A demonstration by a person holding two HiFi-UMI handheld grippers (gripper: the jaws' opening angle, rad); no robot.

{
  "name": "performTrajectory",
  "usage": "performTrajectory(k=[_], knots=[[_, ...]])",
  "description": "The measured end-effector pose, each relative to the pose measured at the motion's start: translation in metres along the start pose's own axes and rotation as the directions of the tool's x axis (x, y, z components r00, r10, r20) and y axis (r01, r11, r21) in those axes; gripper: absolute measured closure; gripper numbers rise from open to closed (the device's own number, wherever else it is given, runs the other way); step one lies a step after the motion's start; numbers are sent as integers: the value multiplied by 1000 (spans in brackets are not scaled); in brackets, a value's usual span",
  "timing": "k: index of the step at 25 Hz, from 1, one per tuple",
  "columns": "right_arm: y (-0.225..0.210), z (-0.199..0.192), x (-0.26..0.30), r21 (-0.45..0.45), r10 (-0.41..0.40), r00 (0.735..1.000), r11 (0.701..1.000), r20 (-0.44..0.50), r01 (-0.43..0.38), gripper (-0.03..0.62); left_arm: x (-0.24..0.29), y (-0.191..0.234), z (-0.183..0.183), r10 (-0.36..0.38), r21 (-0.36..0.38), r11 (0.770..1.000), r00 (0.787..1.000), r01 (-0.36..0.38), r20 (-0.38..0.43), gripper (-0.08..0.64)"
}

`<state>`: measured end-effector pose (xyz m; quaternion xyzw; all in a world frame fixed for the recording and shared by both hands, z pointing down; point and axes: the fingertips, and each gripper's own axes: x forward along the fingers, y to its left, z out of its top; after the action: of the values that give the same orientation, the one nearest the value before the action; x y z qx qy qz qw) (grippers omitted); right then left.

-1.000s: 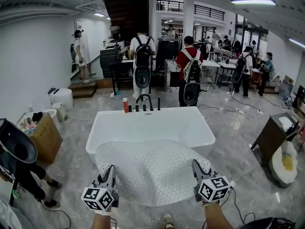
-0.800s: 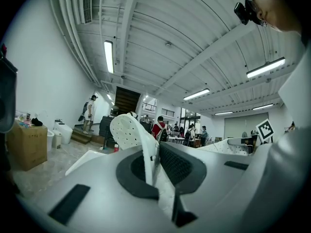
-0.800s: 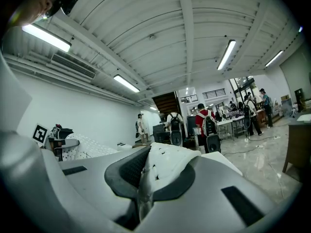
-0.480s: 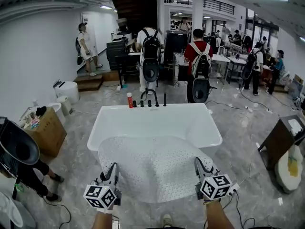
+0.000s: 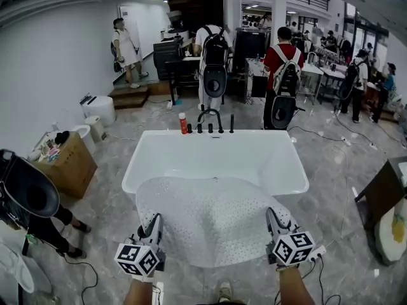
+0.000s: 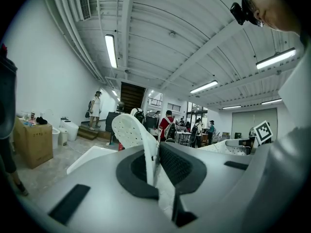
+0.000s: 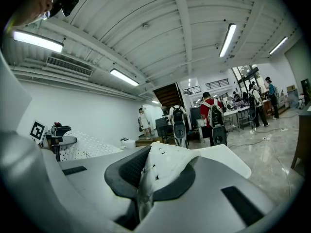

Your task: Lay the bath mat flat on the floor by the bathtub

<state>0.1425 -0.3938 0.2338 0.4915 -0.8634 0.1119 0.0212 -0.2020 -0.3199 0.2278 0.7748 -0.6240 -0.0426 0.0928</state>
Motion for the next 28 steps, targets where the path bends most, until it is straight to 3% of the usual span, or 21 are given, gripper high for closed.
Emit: performTrajectory(k=[14, 28], knots=[[-47, -38, 64, 12, 2, 997, 1000, -74, -2, 560, 68, 22, -46, 38, 19, 999, 996, -37, -82, 535], [-78, -101, 75, 9, -41, 988, 999, -149, 43, 560, 96, 36, -115, 34, 38, 999, 985, -28, -170, 535]])
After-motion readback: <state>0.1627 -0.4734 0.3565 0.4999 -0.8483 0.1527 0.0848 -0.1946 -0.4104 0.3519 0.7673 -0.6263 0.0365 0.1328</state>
